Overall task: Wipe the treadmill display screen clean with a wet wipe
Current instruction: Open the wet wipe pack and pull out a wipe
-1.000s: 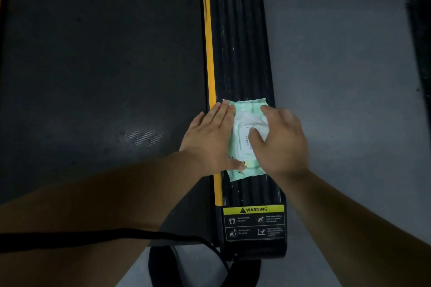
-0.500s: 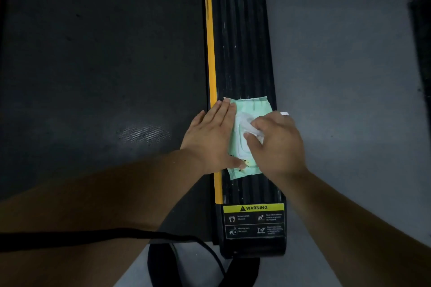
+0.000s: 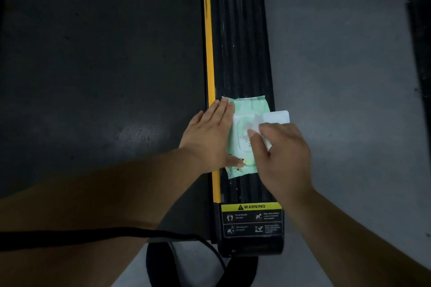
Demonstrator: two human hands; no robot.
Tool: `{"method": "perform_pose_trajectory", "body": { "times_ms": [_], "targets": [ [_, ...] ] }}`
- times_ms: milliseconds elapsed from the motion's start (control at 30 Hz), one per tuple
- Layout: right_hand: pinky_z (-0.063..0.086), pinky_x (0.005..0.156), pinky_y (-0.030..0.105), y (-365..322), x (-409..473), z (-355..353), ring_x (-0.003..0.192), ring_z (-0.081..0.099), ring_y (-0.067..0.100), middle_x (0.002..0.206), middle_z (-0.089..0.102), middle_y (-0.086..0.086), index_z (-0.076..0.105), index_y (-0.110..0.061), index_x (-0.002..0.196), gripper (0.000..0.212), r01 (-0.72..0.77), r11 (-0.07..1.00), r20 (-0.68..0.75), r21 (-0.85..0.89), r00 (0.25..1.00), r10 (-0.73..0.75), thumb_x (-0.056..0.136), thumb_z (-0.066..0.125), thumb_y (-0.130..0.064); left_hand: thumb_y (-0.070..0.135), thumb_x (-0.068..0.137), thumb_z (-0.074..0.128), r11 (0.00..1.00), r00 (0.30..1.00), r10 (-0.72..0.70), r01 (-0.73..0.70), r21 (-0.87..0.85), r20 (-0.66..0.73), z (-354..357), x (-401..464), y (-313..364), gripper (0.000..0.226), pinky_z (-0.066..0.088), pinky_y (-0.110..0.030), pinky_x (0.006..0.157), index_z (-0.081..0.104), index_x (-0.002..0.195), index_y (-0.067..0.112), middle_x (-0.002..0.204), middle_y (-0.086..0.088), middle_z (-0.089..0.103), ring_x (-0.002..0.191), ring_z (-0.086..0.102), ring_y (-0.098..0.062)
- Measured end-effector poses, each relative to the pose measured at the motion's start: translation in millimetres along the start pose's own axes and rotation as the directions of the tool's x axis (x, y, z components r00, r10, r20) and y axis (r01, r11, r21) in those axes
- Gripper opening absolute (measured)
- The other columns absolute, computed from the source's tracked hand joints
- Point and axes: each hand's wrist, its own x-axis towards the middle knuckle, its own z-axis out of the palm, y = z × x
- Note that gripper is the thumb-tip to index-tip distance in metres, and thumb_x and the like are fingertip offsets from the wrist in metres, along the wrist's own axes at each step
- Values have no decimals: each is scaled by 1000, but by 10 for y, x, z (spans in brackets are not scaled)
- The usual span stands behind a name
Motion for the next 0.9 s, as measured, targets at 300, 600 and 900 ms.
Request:
{"method": "perform_pose_trajectory", "body": {
  "times_ms": [300, 600, 900],
  "targets": [
    [42, 69, 31, 69, -20, -290, 82, 60, 23, 87, 73, 3, 74, -9, 88, 21, 24, 999, -77, -25, 997, -25, 94, 59, -22, 81, 73, 68, 1000, 1000, 14, -14, -19, -14, -15, -25, 10, 142, 1, -46, 129, -25, 159, 18, 170, 0, -27, 155, -22, -13],
    [45, 67, 37, -12, 51, -352, 76, 57, 21, 79, 70, 1, 73, -10, 85, 22, 61, 998, -104, -2, 993, -61, 98, 57, -20, 81, 87, 48, 999, 992, 35, -39, -32, -125, 22, -11, 184, 99, 2, -51, 128, 1, 163, 40, 173, -4, -15, 157, -20, -19],
    [47, 73, 38, -158, 137, -615, 80, 61, 21, 82, 71, 0, 74, -11, 88, 18, 40, 986, -249, 162, 968, 2, 97, 60, -16, 78, 85, 57, 998, 996, -14, 9, -59, -92, 2, 31, 224, 98, 4, -48, 128, 7, 163, 43, 173, -2, -16, 157, -21, -17]
  ]
}}
